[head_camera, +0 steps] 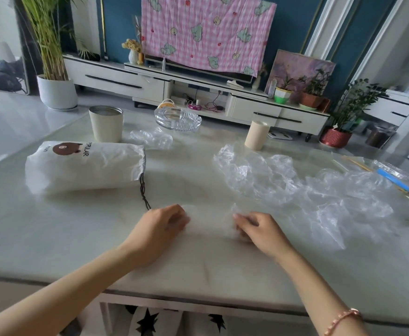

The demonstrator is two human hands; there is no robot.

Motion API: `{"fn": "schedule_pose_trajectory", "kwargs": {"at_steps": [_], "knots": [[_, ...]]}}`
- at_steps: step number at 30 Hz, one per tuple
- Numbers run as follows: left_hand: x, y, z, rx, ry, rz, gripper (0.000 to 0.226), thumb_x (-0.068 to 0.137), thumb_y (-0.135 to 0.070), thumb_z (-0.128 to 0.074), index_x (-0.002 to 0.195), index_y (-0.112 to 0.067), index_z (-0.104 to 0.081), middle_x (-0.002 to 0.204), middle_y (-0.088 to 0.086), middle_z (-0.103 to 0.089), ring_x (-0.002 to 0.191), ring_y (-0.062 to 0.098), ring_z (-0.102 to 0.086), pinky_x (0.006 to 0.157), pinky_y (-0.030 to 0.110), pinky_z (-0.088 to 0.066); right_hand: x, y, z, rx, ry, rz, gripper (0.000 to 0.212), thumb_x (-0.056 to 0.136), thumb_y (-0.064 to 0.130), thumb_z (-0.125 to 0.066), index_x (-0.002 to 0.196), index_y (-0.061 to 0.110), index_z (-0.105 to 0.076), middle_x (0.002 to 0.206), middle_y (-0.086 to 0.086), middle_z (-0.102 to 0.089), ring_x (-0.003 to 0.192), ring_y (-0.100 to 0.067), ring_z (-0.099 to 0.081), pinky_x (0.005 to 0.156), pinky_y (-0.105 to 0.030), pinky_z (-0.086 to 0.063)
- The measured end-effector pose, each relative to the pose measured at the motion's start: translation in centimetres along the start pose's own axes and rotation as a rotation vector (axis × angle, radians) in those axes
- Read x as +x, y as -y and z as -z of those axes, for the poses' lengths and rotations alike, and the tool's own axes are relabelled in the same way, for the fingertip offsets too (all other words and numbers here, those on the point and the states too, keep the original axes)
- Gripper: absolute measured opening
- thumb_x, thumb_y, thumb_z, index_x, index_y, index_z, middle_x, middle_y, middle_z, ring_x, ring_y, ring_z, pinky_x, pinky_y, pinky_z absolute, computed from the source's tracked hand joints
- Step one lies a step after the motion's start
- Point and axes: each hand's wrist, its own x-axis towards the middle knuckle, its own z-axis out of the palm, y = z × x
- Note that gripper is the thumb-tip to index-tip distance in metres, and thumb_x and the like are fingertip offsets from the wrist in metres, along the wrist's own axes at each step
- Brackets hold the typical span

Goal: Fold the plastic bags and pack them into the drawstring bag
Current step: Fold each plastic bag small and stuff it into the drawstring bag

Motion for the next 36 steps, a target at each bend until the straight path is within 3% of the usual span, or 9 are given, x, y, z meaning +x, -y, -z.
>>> {"fn": "schedule_pose_trajectory", "kwargs": {"at_steps": [3,6,9,15,19,23,28,32,36], "knots": [[1.4,-0.7,-0.7,0.082,-0.046,0.216,0.026,0.095,-0.031,-0.05,0.072,-0.019,-0.052,0.062,-0.005,-0.058,0.064,0.017,-0.056,0.057,0.029,-0.033,1.0,1.0,-1.0,-0.378,-0.085,-0.096,0.051,0.095,0.044,-0.044,0.053,0.015,-0.044,0.057,-0.001,-0.055,0.067,-0.026,-0.055,0.062,-0.03,-0.037],[2.2,-1.2,-1.2,0.44,-0.025,0.263,0.027,0.098,-0.04,-0.04,0.1,-0.017,-0.054,0.094,0.004,-0.065,0.092,0.03,-0.06,0.064,0.031,-0.036,0.9,1.5,-2.2,-0.693,-0.21,-0.095,0.044,0.097,0.046,-0.036,0.075,0.013,-0.057,0.089,-0.01,-0.066,0.089,-0.032,-0.061,0.068,-0.031,-0.039],[2.4,-1.5,-1.5,0.634,0.015,0.238,0.033,0.099,-0.042,-0.033,0.116,-0.015,-0.045,0.115,0.006,-0.051,0.098,0.03,-0.06,0.066,0.031,-0.037,1.0,1.0,-2.7,-0.79,-0.329,-0.09,0.037,0.098,0.041,-0.036,0.105,0.008,-0.052,0.108,-0.011,-0.064,0.101,-0.03,-0.061,0.076,-0.031,-0.044],[2.3,-0.7,-1.2,0.598,-0.027,0.173,0.036,0.094,-0.041,-0.048,0.098,-0.007,-0.061,0.108,0.012,-0.051,0.105,0.034,-0.046,0.082,0.036,-0.035,0.1,-0.4,-1.0,-0.826,-0.384,-0.15,0.025,0.098,0.025,-0.038,0.111,0.008,-0.051,0.115,-0.012,-0.056,0.108,-0.029,-0.053,0.08,-0.034,-0.042],[2.0,-2.8,0.7,0.073,-0.088,0.236,0.03,0.089,-0.034,-0.061,0.074,-0.014,-0.044,0.068,0.0,-0.055,0.067,0.029,-0.051,0.057,0.031,-0.034,-1.6,0.7,0.4,-0.379,-0.215,-0.114,0.024,0.093,0.017,-0.05,0.115,0.009,-0.053,0.117,-0.012,-0.056,0.107,-0.026,-0.053,0.086,-0.032,-0.042],[3.1,-7.5,3.5,-0.334,0.053,0.206,0.03,0.084,-0.016,-0.069,0.071,-0.016,-0.042,0.063,0.007,-0.059,0.03,0.006,-0.041,0.033,0.016,-0.031,-4.3,6.2,2.8,0.077,-0.019,-0.004,0.051,0.085,0.016,-0.066,0.13,0.014,-0.043,0.123,-0.002,-0.05,0.112,-0.014,-0.047,0.091,-0.027,-0.039],[3.9,-13.5,8.5,-0.32,0.29,-0.034,0.022,0.082,-0.014,-0.07,0.08,-0.021,-0.049,0.057,0.0,-0.056,0.039,0.006,-0.038,0.037,0.015,-0.03,-6.1,13.4,6.4,0.173,0.304,0.113,0.065,0.079,0.015,-0.072,0.136,0.018,-0.042,0.13,0.006,-0.05,0.125,-0.006,-0.042,0.094,-0.022,-0.032],[4.1,-15.8,12.0,-0.192,0.359,-0.158,0.018,0.084,-0.012,-0.068,0.079,-0.022,-0.054,0.047,-0.008,-0.052,0.039,0.004,-0.037,0.038,0.016,-0.029,-7.0,16.5,7.4,0.213,0.486,0.194,0.012,0.085,0.005,-0.064,0.096,0.009,-0.064,0.088,0.004,-0.066,0.084,-0.007,-0.062,0.084,-0.022,-0.048],[4.5,-15.7,14.5,-0.26,0.089,-0.087,0.014,0.082,-0.017,-0.07,0.083,-0.015,-0.056,0.061,-0.004,-0.063,0.044,0.006,-0.046,0.04,0.014,-0.036,-7.2,17.5,6.6,0.263,0.358,0.151,0.012,0.087,0.005,-0.062,0.077,0.012,-0.059,0.07,0.001,-0.057,0.057,-0.009,-0.057,0.057,-0.019,-0.049]]}}
